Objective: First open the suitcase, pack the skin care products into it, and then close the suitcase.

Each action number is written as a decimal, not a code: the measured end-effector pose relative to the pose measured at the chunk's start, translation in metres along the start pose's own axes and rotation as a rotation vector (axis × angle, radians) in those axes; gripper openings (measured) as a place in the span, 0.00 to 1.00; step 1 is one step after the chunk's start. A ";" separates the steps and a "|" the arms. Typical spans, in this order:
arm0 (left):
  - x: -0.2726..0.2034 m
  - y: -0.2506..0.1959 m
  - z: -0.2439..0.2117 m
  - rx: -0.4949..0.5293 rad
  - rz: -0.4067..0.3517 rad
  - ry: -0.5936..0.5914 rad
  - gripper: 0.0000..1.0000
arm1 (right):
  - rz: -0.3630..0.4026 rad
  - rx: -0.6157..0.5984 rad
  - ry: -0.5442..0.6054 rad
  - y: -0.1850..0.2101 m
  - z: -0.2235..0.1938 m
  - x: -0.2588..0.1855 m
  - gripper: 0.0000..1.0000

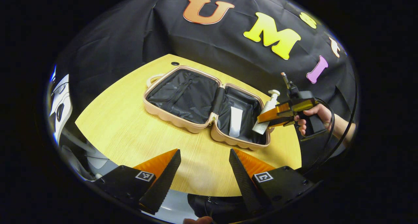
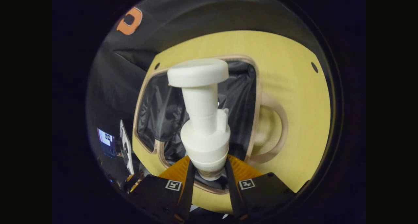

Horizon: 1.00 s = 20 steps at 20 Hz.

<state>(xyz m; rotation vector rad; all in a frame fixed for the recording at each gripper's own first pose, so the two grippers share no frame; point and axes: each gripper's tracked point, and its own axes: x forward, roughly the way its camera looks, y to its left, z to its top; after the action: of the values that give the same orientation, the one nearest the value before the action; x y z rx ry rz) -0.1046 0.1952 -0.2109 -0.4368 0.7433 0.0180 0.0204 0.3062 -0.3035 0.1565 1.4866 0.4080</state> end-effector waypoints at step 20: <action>-0.008 0.025 0.024 0.035 0.055 -0.039 0.95 | -0.116 0.287 0.045 -0.004 -0.002 0.043 0.53</action>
<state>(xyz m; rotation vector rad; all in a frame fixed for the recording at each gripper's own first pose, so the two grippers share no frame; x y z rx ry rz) -0.0993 0.2288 -0.1991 -0.3815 0.7161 0.0642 0.0206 0.3177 -0.3450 0.2886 1.5859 0.1037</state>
